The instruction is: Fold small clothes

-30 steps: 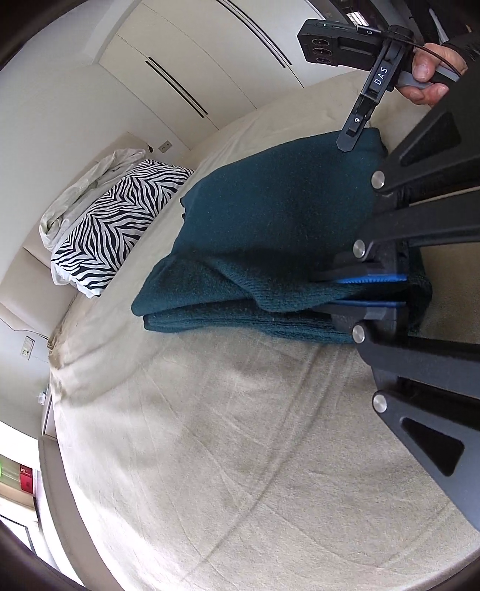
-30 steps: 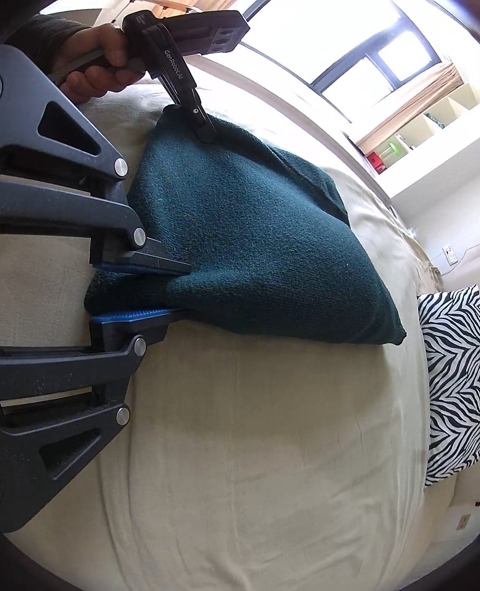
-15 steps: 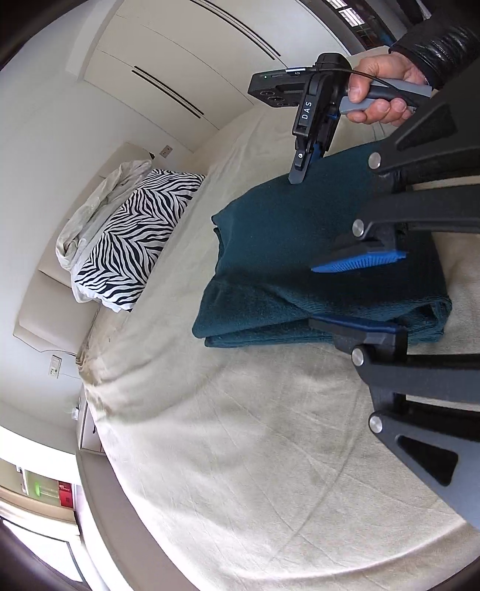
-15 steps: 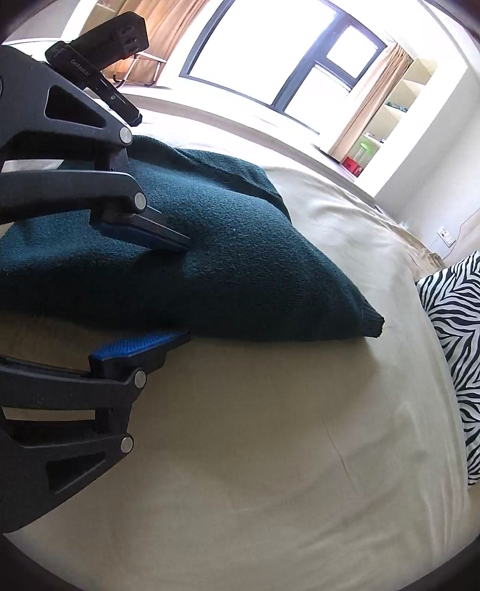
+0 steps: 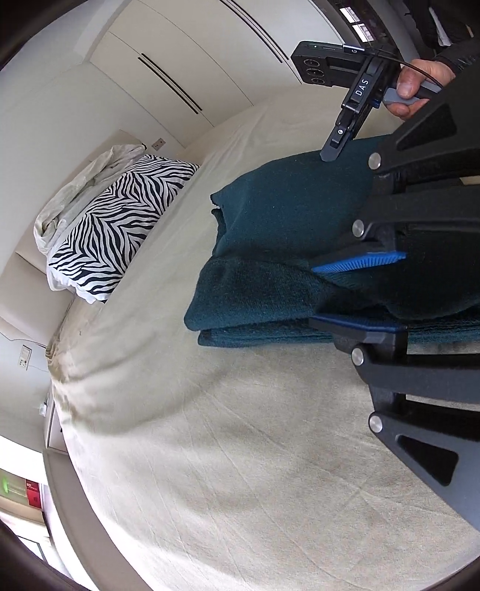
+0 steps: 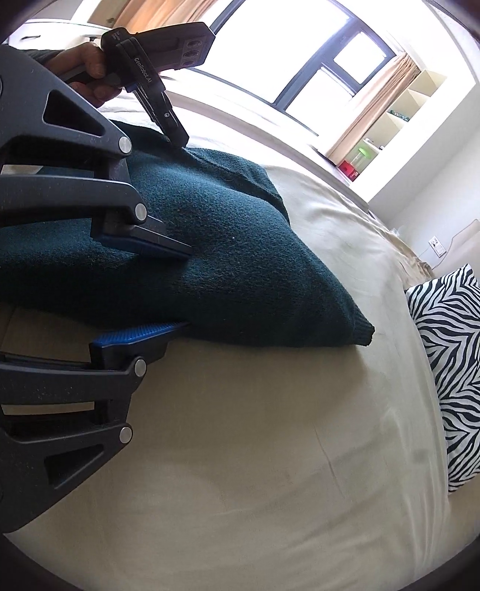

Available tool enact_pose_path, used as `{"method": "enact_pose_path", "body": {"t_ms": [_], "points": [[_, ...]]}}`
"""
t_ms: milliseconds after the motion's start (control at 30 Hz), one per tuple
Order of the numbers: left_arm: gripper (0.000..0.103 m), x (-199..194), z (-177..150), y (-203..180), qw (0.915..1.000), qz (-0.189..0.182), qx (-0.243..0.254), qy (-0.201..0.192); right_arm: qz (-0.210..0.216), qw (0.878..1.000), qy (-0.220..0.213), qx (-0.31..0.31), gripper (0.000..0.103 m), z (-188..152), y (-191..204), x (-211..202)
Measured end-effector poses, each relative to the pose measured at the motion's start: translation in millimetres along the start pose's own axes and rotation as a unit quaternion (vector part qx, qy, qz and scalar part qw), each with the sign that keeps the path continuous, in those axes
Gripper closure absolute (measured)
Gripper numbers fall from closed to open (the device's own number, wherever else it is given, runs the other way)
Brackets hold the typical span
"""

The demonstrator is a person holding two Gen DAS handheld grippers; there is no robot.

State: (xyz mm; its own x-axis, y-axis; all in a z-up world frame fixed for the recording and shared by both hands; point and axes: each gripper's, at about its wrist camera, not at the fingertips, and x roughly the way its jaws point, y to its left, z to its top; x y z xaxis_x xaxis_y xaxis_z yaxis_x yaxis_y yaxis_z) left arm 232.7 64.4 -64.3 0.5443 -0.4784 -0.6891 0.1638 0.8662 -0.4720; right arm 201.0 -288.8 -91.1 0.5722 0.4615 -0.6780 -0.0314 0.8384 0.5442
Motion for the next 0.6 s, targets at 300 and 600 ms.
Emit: {"method": "enact_pose_path", "body": {"t_ms": [300, 600], "points": [[0.075, 0.6, -1.1, 2.8, 0.9999, -0.002, -0.006, -0.008, -0.002, 1.000, -0.003, -0.002, 0.071, -3.4, -0.4, -2.3], [0.075, 8.4, -4.4, -11.6, 0.9990, 0.015, 0.042, -0.006, -0.003, 1.000, -0.005, -0.002, 0.071, -4.2, 0.7, -1.8]]}}
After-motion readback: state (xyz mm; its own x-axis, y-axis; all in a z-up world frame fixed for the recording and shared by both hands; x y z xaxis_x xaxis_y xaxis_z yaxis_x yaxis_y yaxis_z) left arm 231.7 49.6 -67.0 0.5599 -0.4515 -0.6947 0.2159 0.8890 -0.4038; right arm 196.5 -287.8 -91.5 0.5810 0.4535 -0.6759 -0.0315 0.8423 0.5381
